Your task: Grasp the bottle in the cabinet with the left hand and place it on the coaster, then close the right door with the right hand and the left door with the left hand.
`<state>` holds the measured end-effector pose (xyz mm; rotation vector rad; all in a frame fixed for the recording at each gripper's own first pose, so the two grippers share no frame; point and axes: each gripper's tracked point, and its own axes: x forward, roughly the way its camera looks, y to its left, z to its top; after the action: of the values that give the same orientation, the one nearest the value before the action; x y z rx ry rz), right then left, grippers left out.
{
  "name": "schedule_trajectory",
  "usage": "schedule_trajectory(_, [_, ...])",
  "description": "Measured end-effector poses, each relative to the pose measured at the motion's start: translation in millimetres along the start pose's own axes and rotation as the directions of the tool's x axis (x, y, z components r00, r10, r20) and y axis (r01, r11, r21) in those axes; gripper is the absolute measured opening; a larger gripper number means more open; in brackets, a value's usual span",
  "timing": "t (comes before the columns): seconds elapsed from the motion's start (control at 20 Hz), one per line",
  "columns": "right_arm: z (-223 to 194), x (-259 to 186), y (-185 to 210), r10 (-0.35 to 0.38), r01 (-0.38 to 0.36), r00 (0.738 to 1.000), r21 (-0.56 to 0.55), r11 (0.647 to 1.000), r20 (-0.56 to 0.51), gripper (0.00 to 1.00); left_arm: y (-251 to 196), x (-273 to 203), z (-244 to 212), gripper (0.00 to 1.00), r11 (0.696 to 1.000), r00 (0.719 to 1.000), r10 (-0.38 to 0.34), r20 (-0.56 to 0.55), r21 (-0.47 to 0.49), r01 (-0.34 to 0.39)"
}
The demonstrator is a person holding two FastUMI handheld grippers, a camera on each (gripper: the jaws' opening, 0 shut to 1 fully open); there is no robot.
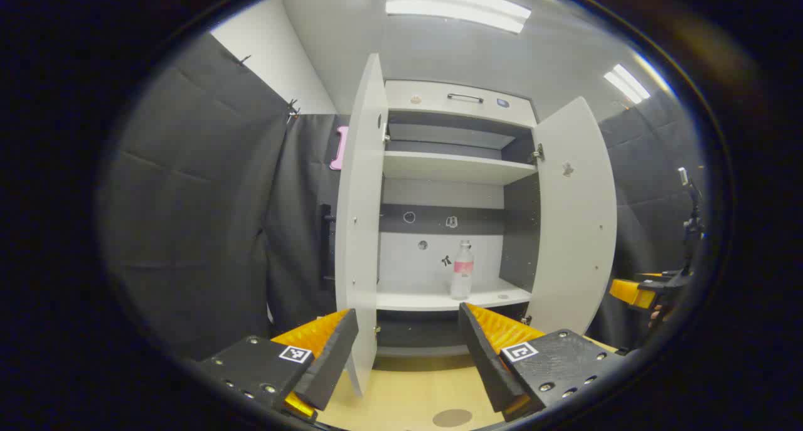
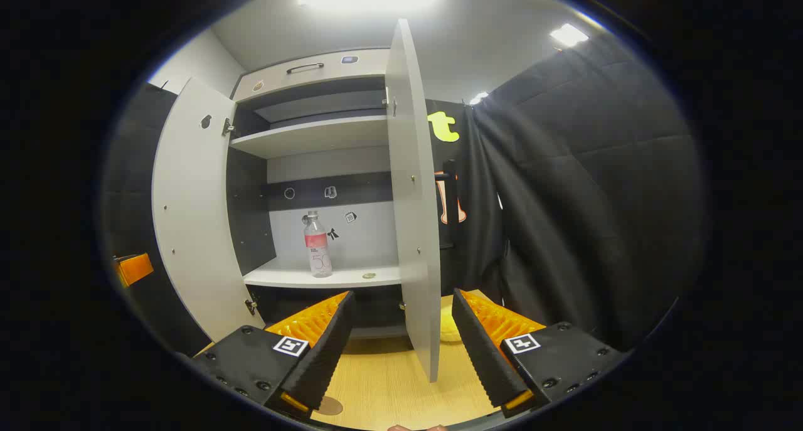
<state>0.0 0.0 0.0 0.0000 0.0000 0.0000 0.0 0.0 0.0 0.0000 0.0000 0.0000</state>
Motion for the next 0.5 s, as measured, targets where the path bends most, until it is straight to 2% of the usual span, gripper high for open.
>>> schedule_trajectory(0.15, [-0.6, 0.3, -1.7, 0.0, 0.0, 1.0, 0.007, 1.0, -0.01, 0.98, 3.9, 1.0, -1.3, 0.99, 1.0, 1.0, 0.014, -0.005, -0.015, -0.014])
schedule_trajectory(0.2, [-0.8, 0.2, -3.0, -0.003, 0.003, 1.0, 0.009, 1.0, -0.011, 0.98, 3.7, 0.4, -0.7, 0.94, 1.0, 1.0, 0.014, -0.004, -0.019, -0.014])
schedule_trajectory(0.5, [-7.0, -4.3, -9.1, -0.011, 0.011, 1.0, 0.01, 1.0, -0.026, 0.98, 4.3, -0.6, -12.8, 0.93, 1.0, 1.0, 0.018, -0.023, -0.01, -0.019])
